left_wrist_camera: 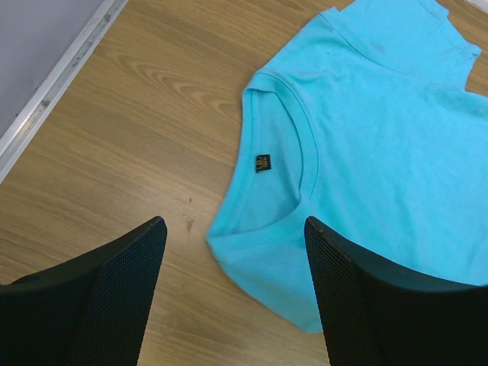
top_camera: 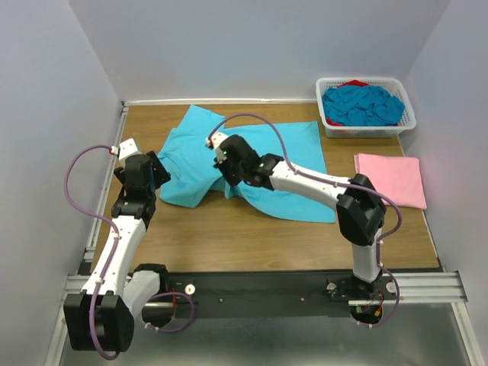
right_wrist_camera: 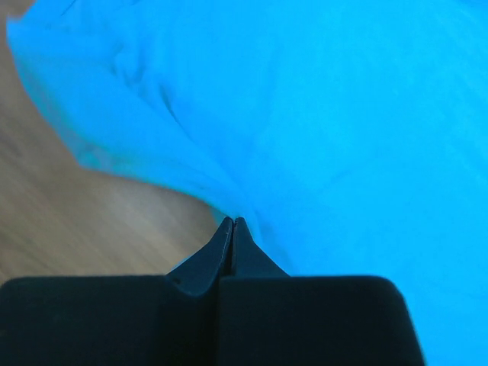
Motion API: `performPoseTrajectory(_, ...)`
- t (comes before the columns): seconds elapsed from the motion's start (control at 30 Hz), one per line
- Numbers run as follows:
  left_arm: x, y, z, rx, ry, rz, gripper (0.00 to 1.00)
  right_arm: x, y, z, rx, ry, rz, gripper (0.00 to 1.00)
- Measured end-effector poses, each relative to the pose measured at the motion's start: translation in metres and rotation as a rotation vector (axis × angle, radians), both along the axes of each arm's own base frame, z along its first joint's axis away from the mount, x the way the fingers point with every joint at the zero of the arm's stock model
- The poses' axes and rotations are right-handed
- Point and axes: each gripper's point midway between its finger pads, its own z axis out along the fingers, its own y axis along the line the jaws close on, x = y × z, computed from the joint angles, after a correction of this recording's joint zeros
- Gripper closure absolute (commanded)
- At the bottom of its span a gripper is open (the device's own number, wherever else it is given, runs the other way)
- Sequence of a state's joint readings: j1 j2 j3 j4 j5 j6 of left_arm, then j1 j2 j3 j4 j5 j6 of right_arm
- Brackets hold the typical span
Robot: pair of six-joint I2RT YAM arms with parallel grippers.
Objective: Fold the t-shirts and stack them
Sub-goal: Flatten the tshirt out
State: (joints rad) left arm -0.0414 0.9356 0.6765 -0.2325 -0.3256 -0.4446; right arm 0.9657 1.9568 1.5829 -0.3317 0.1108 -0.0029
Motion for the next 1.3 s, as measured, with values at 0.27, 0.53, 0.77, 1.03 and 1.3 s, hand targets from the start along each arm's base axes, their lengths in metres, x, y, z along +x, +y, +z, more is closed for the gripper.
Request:
performPoseTrajectory(0.27,0.003,-0.002,-0.010,0.004,0.036,-0.019,0.19,0.060,-0.042,-0.056,0.073,0.237,-0.179,0.94)
performPoseTrajectory(0.53,0.005,-0.043,-0.025,-0.075,0.079,-0.153,0.19,0.075,-0.057,-0.090,0.072,0.333,-0.254,0.64)
performPoseTrajectory(0.77,-0.022,-0.093,-0.068,-0.249,0.207,-0.230,0.19,0.051,-0.083,-0.053,0.083,0.291,-0.259,0.59)
performPoseTrajectory(1.03,-0.039,-0.108,-0.116,-0.315,0.378,-0.202,0.25,0.004,-0.127,-0.014,0.133,0.242,-0.281,0.53)
performPoseTrajectory(1.3,-0.038,-0.117,-0.143,-0.348,0.458,-0.194,0.35,-0.034,-0.163,-0.068,0.034,0.339,-0.340,0.53)
